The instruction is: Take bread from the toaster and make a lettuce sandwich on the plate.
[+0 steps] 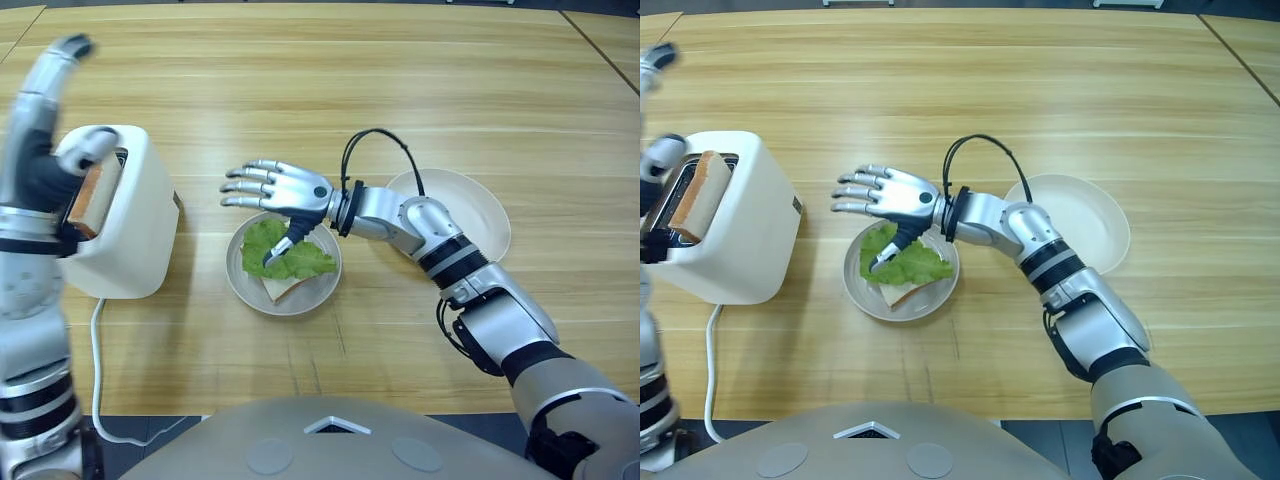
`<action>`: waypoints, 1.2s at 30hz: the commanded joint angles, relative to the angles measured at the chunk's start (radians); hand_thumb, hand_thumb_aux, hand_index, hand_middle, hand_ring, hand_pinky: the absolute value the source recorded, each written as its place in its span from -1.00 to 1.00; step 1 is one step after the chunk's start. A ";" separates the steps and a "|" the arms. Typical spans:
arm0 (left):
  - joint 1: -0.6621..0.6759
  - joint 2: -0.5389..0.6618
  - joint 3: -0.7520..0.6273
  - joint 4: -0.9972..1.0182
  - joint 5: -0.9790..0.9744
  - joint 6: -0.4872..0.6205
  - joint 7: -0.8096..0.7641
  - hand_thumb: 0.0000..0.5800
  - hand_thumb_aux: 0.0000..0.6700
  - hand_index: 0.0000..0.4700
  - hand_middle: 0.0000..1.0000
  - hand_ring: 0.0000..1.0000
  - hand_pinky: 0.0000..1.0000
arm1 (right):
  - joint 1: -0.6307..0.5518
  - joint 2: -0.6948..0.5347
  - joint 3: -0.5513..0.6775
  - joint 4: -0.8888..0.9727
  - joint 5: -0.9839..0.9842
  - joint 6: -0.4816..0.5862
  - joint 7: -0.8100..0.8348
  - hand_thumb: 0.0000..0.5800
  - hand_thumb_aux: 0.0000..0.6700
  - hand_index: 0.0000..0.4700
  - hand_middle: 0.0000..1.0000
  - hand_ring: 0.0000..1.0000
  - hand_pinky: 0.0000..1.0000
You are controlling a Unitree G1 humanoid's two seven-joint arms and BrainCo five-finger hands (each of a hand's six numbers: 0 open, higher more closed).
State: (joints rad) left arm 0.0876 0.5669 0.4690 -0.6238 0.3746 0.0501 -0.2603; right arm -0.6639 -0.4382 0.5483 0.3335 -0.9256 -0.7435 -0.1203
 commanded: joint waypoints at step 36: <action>0.046 0.066 0.109 0.020 0.035 -0.012 0.024 1.00 1.00 1.00 -1.00 -1.00 -1.00 | 0.142 -0.051 -0.092 -0.092 0.056 0.058 0.021 -1.00 -1.00 -1.00 -1.00 -1.00 -1.00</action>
State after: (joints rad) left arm 0.1702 0.6453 0.5524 -0.5764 0.4456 0.0436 -0.2561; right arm -0.5205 -0.4869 0.4675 0.2473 -0.8725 -0.6902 -0.0961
